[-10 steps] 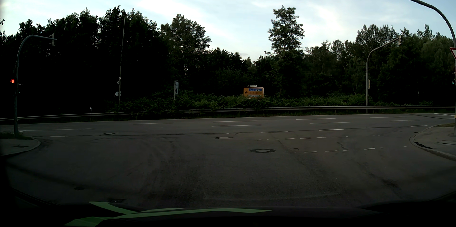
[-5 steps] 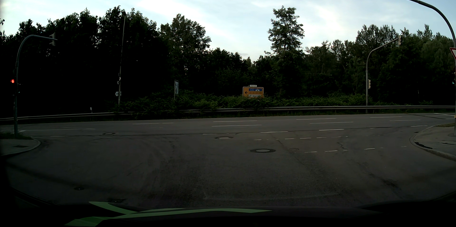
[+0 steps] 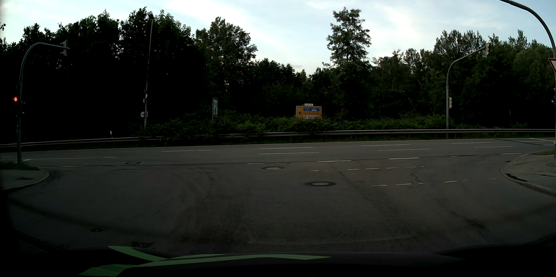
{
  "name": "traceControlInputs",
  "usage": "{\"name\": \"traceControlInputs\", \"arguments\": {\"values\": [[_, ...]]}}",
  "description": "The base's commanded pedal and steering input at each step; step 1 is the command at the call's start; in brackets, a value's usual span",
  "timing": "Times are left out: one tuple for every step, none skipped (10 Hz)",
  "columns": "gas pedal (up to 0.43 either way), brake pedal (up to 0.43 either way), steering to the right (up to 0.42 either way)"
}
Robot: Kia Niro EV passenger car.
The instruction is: Follow the waypoints while adhering to traffic rules and regulations
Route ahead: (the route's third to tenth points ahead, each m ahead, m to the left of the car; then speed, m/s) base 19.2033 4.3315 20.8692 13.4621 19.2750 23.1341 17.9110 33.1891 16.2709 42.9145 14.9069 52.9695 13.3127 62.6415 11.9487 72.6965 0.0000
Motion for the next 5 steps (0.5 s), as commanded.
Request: {"name": "traceControlInputs", "arguments": {"values": [[0.000, 0.329, -0.018], [0.000, 0.323, -0.018], [0.000, 0.329, -0.018], [0.000, 0.329, -0.018], [0.000, 0.323, -0.018]]}}
